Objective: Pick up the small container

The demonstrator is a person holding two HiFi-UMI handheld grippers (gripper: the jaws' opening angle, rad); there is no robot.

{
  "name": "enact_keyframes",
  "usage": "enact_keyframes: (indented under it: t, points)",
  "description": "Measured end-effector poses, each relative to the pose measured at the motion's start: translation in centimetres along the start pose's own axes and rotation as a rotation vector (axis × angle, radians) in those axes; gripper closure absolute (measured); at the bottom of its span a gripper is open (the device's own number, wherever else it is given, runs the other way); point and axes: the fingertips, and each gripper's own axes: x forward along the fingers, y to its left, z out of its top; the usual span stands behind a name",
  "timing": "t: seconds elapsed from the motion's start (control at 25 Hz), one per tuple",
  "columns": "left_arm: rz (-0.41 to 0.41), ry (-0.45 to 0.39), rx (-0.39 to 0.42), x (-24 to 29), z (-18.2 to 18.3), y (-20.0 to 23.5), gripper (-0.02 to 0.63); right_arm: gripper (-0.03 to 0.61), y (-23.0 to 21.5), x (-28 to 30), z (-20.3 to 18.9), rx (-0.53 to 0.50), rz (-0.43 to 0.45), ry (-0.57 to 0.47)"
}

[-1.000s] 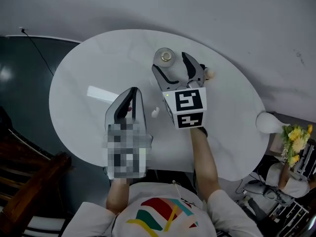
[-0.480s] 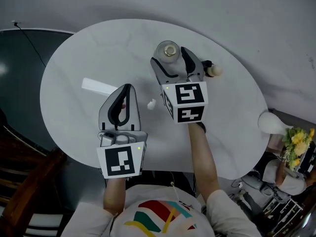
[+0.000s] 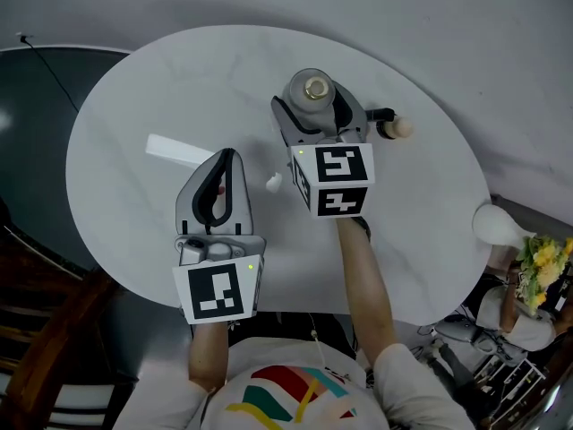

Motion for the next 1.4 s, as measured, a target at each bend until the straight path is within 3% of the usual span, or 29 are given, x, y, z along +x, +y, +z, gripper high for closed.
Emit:
enact_keyframes:
  t: [0.88,1.12,1.4]
  points:
    - [-0.003,0.026,0.007,0.7,-1.4,0.5,0.595,0.239,-0.4,0.7,0.1,0.014,-0.030,-0.038]
    - [-0.019,-0.025,-0.001,0.7,-0.3,-0.1,0.595,0.239,-0.3,0.6,0.2,0.009,-0.036,-0.045]
    - [-0.008,-0.009,0.004,0.5,-0.6,0.0,0.595,0.239,-0.7,0.6,0.2,0.017,-0.053,-0.047]
